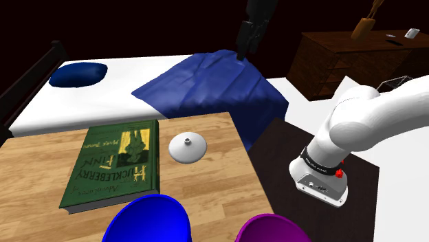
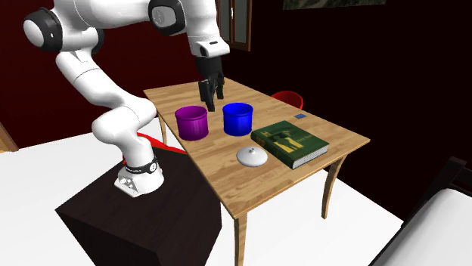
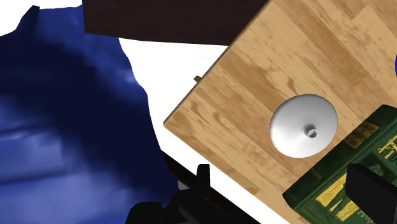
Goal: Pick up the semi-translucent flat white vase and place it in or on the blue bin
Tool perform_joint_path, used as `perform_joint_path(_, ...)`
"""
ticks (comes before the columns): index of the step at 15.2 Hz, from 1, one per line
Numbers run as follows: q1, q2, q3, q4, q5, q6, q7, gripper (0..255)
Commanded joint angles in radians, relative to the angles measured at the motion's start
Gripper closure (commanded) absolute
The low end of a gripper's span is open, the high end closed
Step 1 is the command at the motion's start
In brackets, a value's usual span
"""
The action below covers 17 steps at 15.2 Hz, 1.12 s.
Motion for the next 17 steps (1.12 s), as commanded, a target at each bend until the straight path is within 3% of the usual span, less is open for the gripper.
perform_joint_path(1, 0.010, 0.036, 0.035, -0.022, 0.014, 0.053, 0.030, 0)
perform_joint_path(10, 0.044, 0.256, 0.183, -0.064, 0.049, 0.287, 0.161, 0)
perform_joint_path(17, 0.053, 0.491, 0.292, -0.027, 0.016, 0.457, 0.285, 0)
